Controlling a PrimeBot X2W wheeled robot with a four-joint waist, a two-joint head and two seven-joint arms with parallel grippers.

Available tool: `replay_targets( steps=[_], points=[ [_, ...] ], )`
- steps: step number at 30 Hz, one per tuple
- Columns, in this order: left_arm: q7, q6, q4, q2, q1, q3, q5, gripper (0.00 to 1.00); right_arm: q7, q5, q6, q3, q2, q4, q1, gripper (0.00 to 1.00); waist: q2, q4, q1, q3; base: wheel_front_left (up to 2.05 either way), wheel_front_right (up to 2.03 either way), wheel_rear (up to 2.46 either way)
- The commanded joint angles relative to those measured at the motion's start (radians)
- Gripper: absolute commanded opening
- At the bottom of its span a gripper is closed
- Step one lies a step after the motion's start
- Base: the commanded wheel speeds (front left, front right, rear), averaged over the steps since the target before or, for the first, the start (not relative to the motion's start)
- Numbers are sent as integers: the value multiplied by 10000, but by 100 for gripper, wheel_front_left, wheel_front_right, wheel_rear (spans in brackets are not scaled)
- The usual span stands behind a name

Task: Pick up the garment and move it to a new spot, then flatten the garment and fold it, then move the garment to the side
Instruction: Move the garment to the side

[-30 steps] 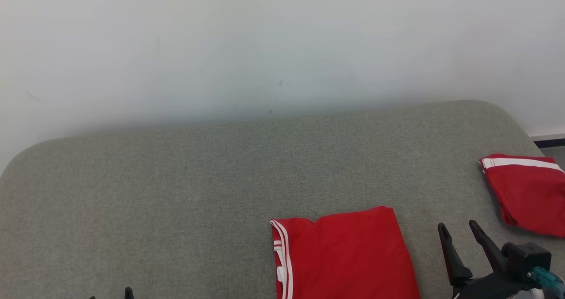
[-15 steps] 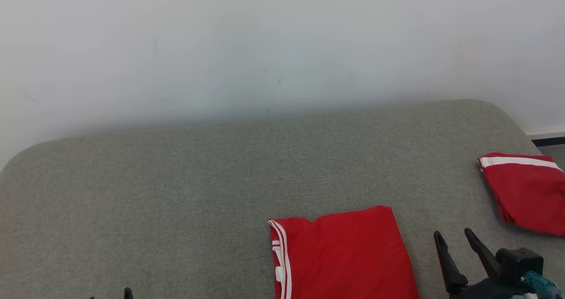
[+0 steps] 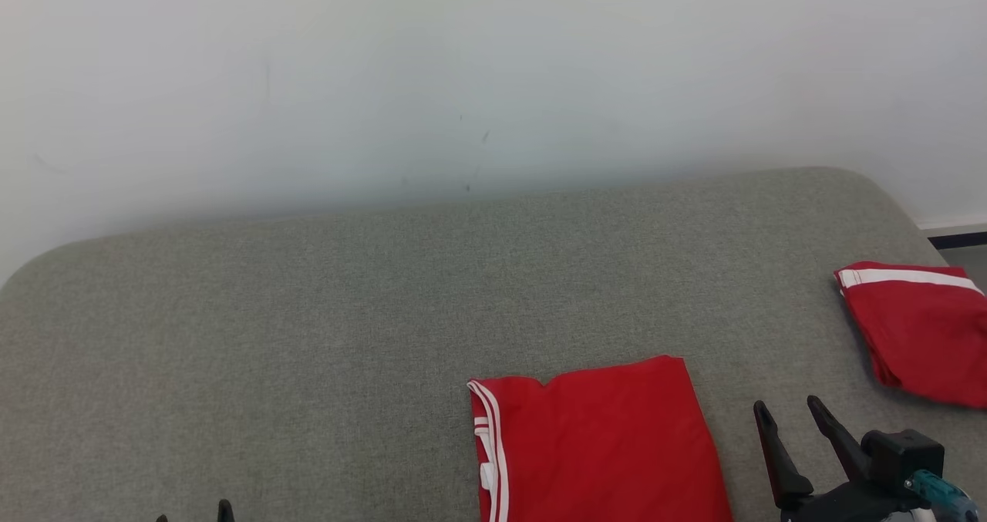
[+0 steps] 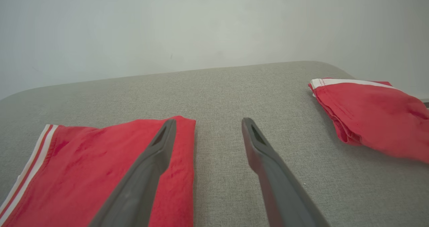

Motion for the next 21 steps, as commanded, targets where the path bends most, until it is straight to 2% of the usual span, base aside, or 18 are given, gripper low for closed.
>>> replay_targets(
  steps=[1,13,17,21],
  points=[
    [-24,34,-36,-8,-106,13,81,100,6,-64,21,-27,41,6,-47,100,0,19,0,22,0,0,0],
    [-24,21,-151,-8,-89,-39,115,100,368,42,21,67,47,-18,-71,100,0,168,0,160,0,0,0],
    [-24,-8,-215,-10,-136,-88,116,100,1220,341,21,153,-78,-106,-141,100,0,309,0,274,0,0,0],
    [-24,-42,-258,-10,-152,-185,89,100,2876,631,18,-189,-56,-63,-177,100,0,515,0,413,0,0,0]
  ],
)
